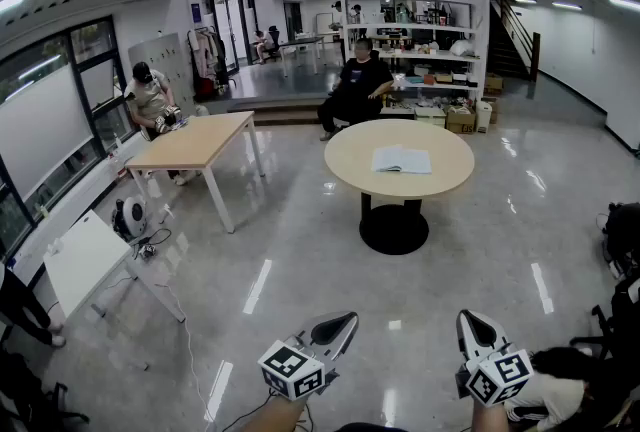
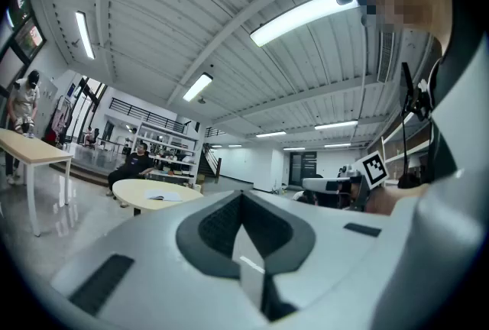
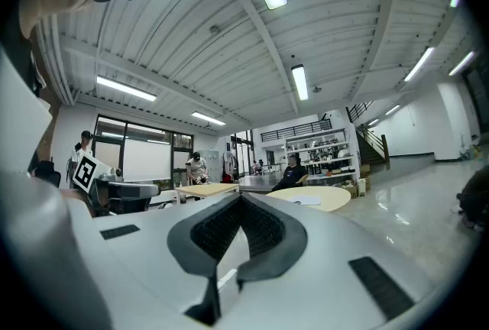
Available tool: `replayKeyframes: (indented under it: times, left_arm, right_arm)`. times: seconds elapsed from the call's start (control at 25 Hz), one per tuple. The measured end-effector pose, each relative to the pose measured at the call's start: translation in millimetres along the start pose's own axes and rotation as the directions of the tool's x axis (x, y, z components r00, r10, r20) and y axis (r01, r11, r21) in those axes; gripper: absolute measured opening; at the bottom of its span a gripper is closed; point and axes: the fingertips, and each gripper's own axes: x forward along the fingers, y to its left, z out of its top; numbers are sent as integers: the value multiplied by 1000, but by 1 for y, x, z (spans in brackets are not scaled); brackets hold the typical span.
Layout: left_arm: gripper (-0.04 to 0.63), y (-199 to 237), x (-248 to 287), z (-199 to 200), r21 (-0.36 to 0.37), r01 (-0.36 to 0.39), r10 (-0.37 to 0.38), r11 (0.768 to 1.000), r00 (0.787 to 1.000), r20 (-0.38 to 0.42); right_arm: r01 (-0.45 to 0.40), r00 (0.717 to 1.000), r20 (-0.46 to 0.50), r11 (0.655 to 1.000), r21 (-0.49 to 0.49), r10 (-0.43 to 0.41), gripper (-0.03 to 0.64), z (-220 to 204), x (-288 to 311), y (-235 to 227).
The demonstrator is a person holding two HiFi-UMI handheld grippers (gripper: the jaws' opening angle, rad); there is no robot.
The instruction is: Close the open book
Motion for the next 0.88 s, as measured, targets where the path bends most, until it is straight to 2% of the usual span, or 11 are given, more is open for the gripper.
replayKeyframes:
  times: [0.6, 0.88]
  left_arm:
    - [-11, -15, -3, -6, -23, 40, -40, 999, 999, -12]
    - [-11, -16, -3, -7, -28, 44, -45, 999, 999, -12]
  right_arm:
    - [16, 1000, -6, 1000, 6, -16, -2, -2, -2, 0]
    - [20, 999, 46, 999, 37, -22, -2, 5, -6, -1]
